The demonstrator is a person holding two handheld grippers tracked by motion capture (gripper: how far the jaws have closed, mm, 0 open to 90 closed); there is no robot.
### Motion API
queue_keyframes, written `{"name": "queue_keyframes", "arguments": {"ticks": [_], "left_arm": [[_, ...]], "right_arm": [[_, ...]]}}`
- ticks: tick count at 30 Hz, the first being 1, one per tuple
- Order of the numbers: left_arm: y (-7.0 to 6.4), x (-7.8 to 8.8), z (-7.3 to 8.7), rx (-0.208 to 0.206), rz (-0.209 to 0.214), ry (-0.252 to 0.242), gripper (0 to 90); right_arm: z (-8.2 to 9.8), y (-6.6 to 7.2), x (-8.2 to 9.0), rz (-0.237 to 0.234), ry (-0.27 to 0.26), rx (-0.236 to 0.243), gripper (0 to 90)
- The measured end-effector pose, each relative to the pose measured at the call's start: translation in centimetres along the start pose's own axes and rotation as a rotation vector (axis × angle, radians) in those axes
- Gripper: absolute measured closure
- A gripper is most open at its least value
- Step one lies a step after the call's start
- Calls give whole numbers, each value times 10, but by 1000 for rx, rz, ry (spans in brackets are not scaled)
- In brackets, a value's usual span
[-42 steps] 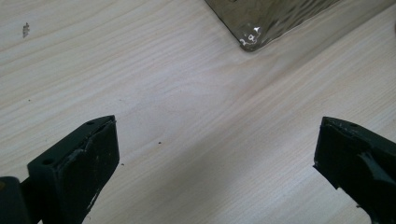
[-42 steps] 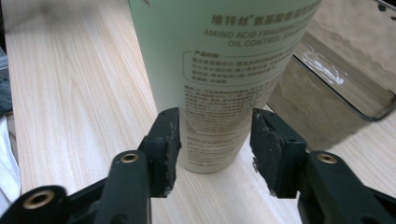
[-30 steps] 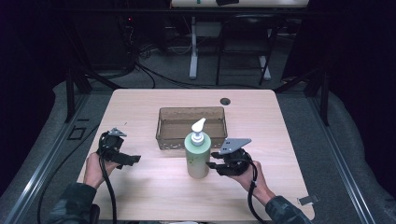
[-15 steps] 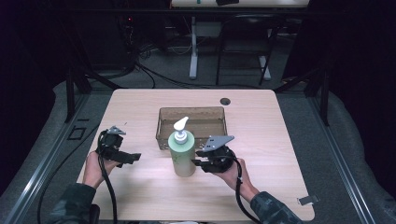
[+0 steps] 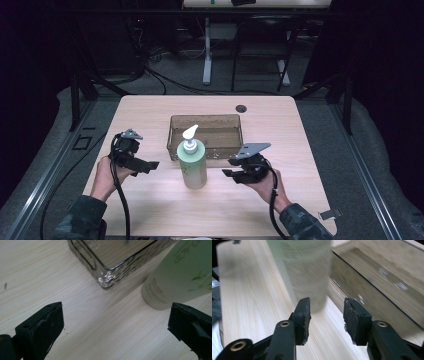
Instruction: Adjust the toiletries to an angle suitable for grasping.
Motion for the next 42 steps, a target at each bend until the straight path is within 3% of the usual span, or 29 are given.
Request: {"name": "queue_keyframes", "arguments": {"ticks": [1,2,3,6,7,8,11,17,26,35,42], "left_arm": [[-2,1,-3,-4,6,-3,3],[-3,2,-6,-10,10,-3,3],[-4,3,-9,-14,16,-7,3],[-9,6,-18,-27,33,-6,1],[-13,9,-23,-33,43,-8,1],[-13,9,-23,-33,43,-8,1],[-20,14,-33,-42,70,-10,0],[-41,28,-62,-103,124,-21,0],[-59,45,-91,-165,141,-36,0],[-79,49,-121,-227,165,-35,26],[-95,39,-138,-294,181,6,199]], "right_arm": [[0,0,0,0,0,0,535],[12,-12,11,29,17,-35,514],[12,-12,11,29,17,-35,514],[31,-31,28,79,41,-91,459],[43,-42,38,116,61,-116,408],[43,-42,38,116,61,-116,408],[64,-60,53,173,96,-185,331],[81,-81,60,217,150,-257,243],[86,-92,69,255,158,-313,154],[92,-99,72,276,175,-344,141],[95,-102,73,281,186,-370,146]]}}
Point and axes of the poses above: each handheld gripper's, and its own axes: x roughly backward along the jaws, z roughly out of its underside, y roughly to its left, the point moved 2 cm from there along -x, roughly forward along the jaws, and after that the axes turned 4 degrees about -x, right-handed, at the moved point
